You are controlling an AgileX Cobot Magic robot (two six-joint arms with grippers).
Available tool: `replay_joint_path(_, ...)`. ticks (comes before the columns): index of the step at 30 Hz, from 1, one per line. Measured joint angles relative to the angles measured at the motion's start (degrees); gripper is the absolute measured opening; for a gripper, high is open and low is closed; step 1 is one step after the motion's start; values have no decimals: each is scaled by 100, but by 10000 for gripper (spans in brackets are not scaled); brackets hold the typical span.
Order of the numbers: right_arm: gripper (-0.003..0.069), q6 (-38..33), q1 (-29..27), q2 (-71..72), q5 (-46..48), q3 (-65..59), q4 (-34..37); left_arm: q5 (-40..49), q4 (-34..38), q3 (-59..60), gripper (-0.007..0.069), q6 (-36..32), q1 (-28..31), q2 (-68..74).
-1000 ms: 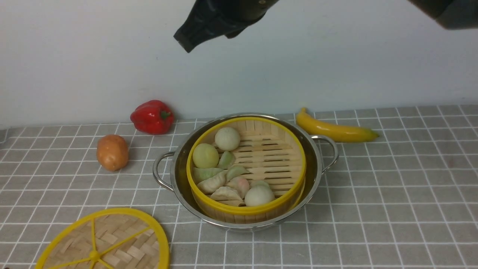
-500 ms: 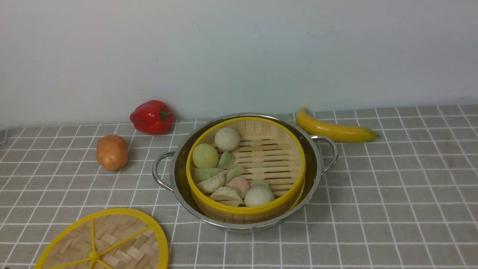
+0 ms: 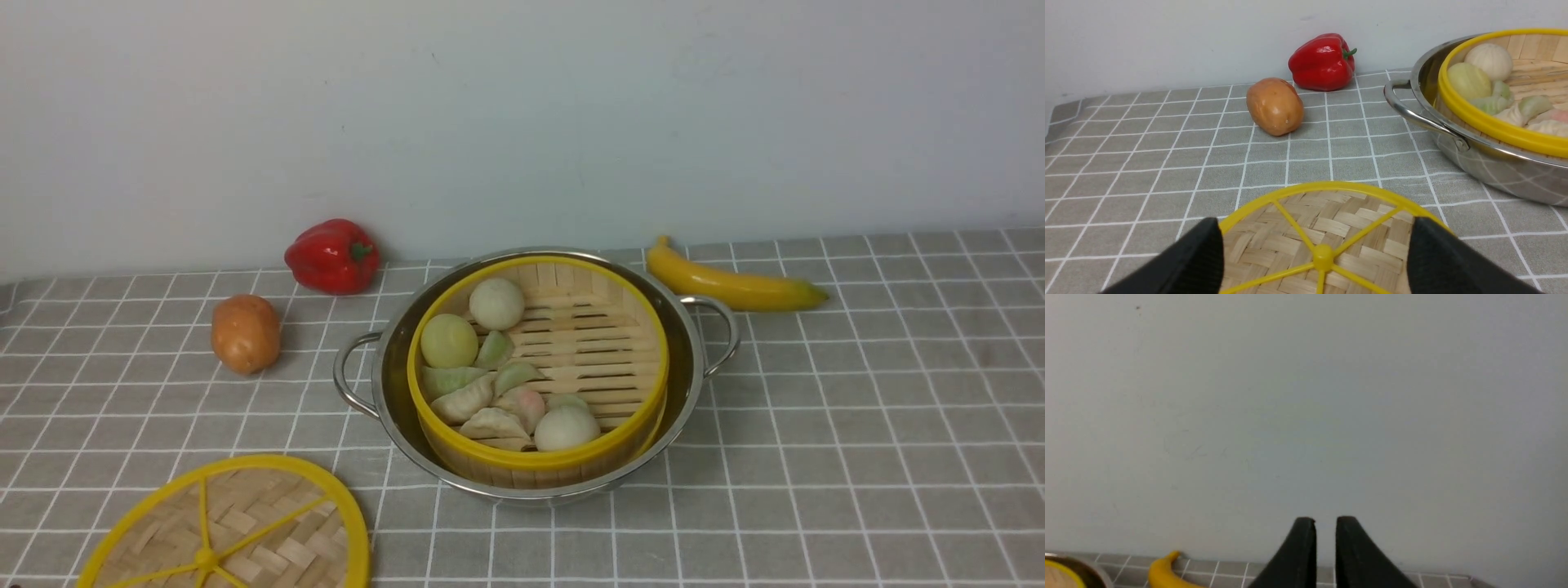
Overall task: Place the steamer in the pot on the grey tablecloth, and put the lid on the steamer.
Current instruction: 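Grasp the bamboo steamer lid lying on the table by its centre knob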
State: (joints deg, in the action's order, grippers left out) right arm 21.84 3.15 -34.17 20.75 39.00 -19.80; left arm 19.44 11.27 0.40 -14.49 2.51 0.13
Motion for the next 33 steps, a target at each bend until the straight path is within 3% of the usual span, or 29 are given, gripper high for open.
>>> replay_joint_path(11,143,437,-101,1956,-1171,-2998,-402,0,0,0,557,0,0,0)
replay_joint_path(24,173,470,-101,3337,-1126,-3945,-413,0,0,0,557,0,0,0)
replay_joint_path(33,195,475,112,3399,-183,-3950,71,0,0,0,557,0,0,4)
